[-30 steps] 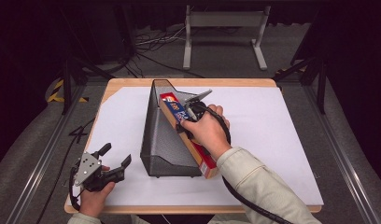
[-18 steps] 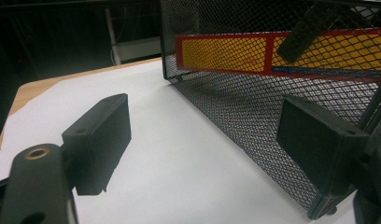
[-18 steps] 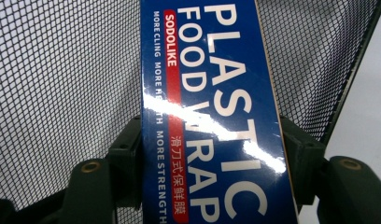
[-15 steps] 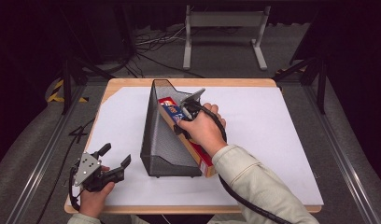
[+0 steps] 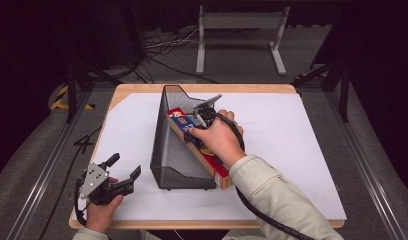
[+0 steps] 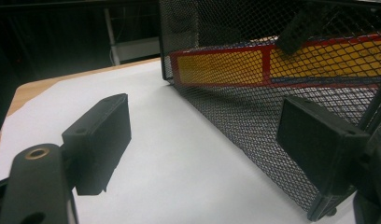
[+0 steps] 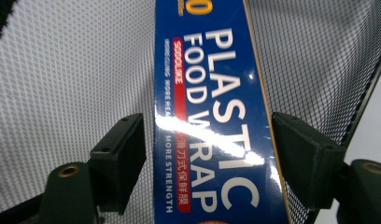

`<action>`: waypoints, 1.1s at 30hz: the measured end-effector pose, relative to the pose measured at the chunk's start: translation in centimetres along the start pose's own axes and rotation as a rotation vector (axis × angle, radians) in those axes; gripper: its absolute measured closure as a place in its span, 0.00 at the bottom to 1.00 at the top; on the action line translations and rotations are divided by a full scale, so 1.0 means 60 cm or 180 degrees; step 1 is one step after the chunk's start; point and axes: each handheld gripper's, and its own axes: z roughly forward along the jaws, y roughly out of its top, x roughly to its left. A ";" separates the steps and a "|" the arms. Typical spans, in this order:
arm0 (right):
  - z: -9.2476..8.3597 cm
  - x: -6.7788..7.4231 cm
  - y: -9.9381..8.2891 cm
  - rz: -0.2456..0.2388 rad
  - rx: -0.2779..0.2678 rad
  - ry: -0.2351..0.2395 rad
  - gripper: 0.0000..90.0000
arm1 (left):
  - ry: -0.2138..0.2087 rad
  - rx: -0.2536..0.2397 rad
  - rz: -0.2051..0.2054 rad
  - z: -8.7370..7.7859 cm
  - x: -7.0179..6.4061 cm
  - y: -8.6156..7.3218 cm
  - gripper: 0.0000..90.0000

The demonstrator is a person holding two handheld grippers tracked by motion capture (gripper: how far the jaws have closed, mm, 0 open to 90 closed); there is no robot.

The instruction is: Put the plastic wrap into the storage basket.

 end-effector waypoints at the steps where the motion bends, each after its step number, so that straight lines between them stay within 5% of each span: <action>1: 0.000 0.000 0.000 0.0000 0.0000 0.0000 0.31 | 0.0000 0.0000 0.0000 0.000 0.000 0.000 0.21; 11: -0.079 -0.011 -0.024 -0.0197 -0.0536 0.0366 0.26 | 0.0006 0.0018 -0.0001 0.002 0.000 -0.001 0.21; 20: -0.177 -0.054 -0.069 -0.0732 -0.1354 0.0798 0.23 | 0.0025 0.0046 0.0017 0.002 -0.001 -0.001 0.21; 33: -0.251 -0.138 -0.134 -0.1276 -0.1828 0.0873 0.23 | 0.0058 0.0045 0.0005 0.003 -0.001 -0.001 0.21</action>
